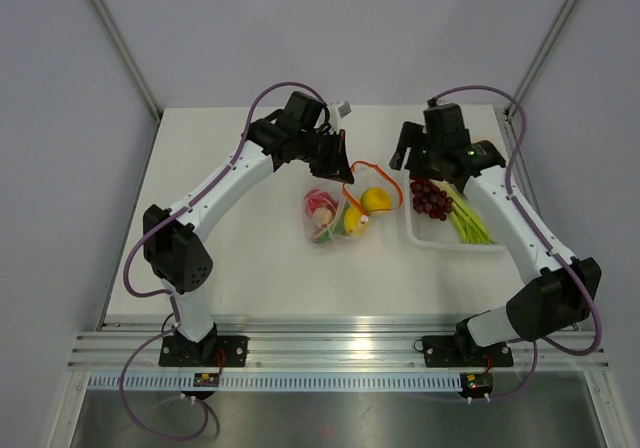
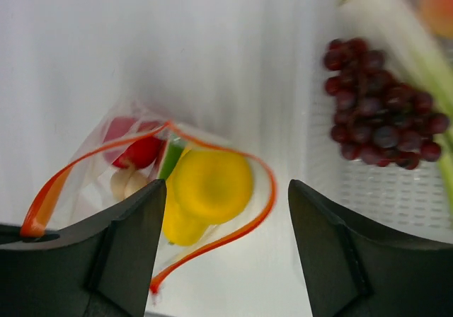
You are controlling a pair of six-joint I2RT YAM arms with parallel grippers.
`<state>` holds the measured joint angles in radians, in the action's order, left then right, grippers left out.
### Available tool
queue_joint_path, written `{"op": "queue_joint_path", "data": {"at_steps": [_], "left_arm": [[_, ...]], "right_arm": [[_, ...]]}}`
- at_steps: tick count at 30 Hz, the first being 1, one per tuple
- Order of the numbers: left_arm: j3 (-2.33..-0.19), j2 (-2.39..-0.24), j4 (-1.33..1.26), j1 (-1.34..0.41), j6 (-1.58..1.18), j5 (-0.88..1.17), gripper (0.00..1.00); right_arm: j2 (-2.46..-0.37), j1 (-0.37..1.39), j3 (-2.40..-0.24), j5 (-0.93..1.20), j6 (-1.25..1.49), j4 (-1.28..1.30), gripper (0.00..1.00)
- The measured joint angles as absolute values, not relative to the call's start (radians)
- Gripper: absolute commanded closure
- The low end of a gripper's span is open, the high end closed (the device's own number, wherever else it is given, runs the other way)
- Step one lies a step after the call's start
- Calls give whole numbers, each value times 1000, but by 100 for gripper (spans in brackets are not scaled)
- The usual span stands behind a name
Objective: Place the food in the zip-top bag and seal the zipper
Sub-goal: Place the fake vegetable in the zipper food storage bag, then pick up the fake fruit from the bin.
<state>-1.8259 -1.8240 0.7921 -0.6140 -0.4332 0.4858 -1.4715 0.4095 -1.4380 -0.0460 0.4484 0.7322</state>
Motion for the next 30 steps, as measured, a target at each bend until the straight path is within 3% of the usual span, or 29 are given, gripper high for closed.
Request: {"op": "queue_joint_path", "data": {"at_steps": [4, 9, 19, 30], "left_arm": [[-1826, -1824, 792, -614, -433, 486, 100], [-1826, -1824, 793, -614, -429, 486, 100], [-1839, -1824, 813, -614, -408, 485, 100], [-1839, -1824, 813, -614, -407, 487, 100]], "right_arm": [[-1412, 241, -1436, -119, 449, 729, 23], [-1440, 64, -1447, -223, 435, 705, 10], [-1839, 10, -1628, -389, 263, 664, 5], [-2023, -44, -1821, -461, 186, 678, 2]]}}
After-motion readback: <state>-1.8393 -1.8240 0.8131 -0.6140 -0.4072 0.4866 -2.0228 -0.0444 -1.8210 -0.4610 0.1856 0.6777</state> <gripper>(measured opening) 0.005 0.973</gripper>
